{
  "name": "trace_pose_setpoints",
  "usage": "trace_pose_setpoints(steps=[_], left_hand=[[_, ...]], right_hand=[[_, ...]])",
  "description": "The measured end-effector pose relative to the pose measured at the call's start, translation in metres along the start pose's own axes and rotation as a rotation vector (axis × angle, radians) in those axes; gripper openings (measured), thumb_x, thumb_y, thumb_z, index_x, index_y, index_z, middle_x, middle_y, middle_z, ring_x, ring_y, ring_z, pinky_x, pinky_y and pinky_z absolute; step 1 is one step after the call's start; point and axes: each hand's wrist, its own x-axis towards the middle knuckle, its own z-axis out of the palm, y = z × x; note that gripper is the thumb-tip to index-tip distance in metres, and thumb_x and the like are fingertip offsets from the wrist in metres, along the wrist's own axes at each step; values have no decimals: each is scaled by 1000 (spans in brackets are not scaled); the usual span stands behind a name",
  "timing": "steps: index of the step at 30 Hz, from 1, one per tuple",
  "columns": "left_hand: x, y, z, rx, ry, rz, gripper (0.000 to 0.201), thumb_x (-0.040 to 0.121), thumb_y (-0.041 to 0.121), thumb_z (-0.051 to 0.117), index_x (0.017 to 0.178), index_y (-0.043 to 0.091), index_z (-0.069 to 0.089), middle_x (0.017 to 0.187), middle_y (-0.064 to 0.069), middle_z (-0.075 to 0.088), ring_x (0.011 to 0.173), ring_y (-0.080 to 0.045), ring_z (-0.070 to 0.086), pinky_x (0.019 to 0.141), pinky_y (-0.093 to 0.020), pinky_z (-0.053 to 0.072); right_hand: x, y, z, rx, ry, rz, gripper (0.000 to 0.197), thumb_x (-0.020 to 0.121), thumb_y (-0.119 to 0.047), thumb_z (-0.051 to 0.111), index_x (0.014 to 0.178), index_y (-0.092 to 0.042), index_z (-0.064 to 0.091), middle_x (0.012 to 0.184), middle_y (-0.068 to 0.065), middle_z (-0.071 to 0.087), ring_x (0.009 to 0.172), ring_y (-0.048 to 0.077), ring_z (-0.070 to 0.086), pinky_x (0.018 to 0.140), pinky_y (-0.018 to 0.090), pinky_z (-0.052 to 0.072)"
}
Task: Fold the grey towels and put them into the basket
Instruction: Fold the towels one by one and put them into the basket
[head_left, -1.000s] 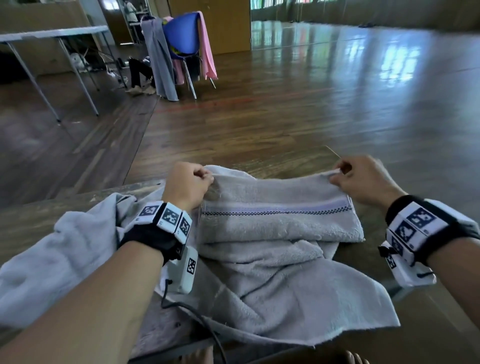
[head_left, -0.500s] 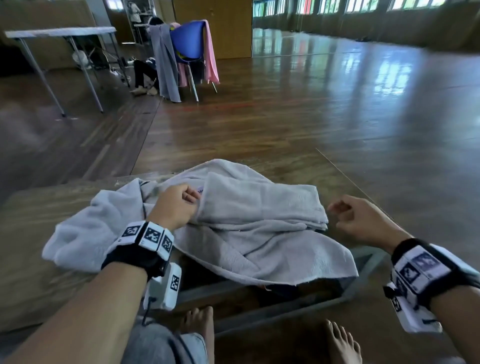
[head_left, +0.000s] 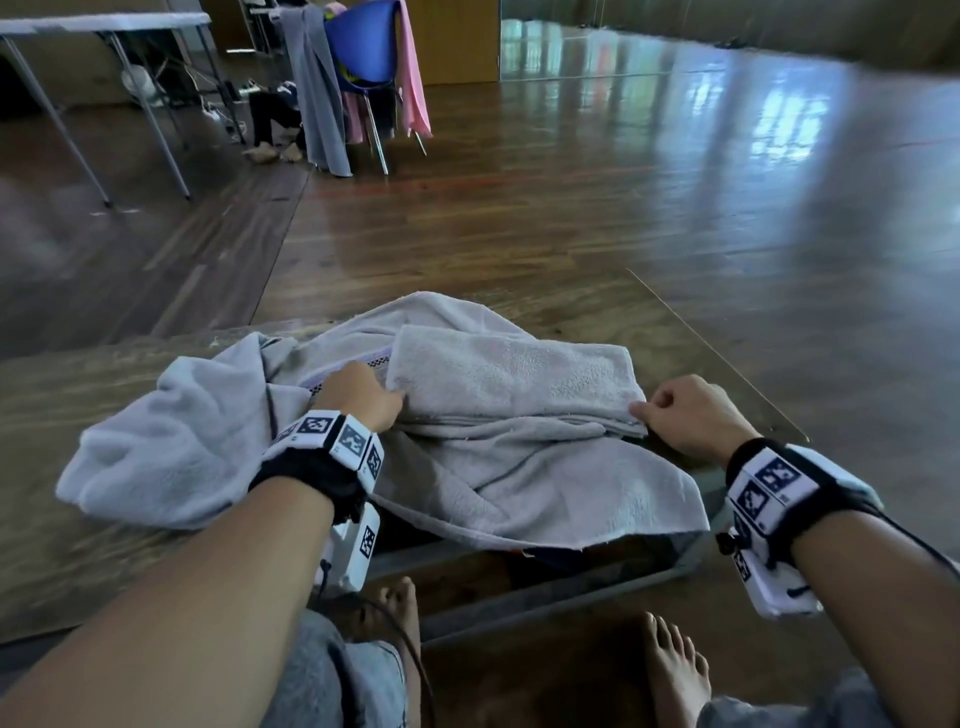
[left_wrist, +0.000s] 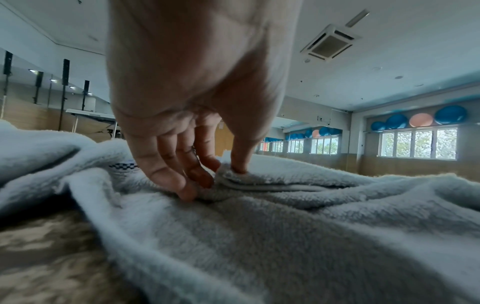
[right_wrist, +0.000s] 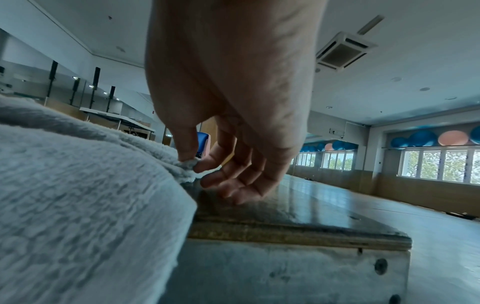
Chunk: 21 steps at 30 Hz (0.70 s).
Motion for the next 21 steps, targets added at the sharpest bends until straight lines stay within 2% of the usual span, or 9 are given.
trace_pose_setpoints(steps=[5,7,9,11,12,14,16,18,21], left_hand=[[2,6,-10,-178,76,-109,31,79,25,72,89,-3,67,88,-18,70,77,-34,65,53,-31,37],[2,8,-15,-240,111,-135,23,77,20,72,71,2,59,69,-13,63,61,-29,59,49,-28,35],[-1,9,-16,-246,108,-130,25,76,18,72,65,5,54,64,-11,60,57,-27,56,49,-28,38],[-5,8,-14,-201,83,-107,21,75,19,72,82,1,65,82,-16,69,74,-33,65,59,-34,50],[-6,7,-11,-173,80,-100,27,75,19,72,93,-1,68,91,-18,71,83,-36,67,64,-35,51],[-7,5,-7,-135,101,-61,29,76,18,68,100,1,66,96,-16,70,89,-35,65,64,-34,45],[-8,9,-5,-152,161,39,23,78,18,66,97,8,61,94,-8,65,90,-30,62,66,-35,43],[-9,18,-2,-200,195,223,19,80,19,69,96,14,60,98,-6,61,92,-25,59,75,-37,47],[-16,38,4,-224,59,524,18,80,19,74,97,19,67,102,-3,59,87,-15,56,82,-33,50]], right_hand=[[0,-10,-13,109,81,25,43,86,-27,62,50,-18,39,55,-2,44,53,22,43,55,31,37],[-3,-13,-20,158,106,12,33,84,-29,62,56,-17,49,57,0,48,52,22,46,53,30,38],[-7,-13,-21,136,82,10,28,84,-31,64,65,-11,62,62,2,56,56,22,52,57,30,43],[-12,-10,-18,33,41,23,27,81,-32,65,65,-11,63,70,2,64,64,24,60,63,34,50],[-15,-9,-15,-43,34,25,24,79,-33,65,64,-13,61,73,2,66,66,24,62,66,35,52],[-17,-8,-11,-155,84,13,17,75,-32,63,70,-16,60,78,-1,65,69,21,61,66,34,50],[-15,-11,-9,-132,148,-43,12,76,-32,63,78,-21,58,82,-6,60,73,18,58,68,35,47],[-9,-12,-5,-57,124,-196,9,82,-32,63,84,-28,55,90,-8,59,80,15,57,75,38,49],[-5,-16,6,-27,-39,-410,9,90,-38,63,98,-34,61,103,-10,59,97,11,56,88,38,50]])
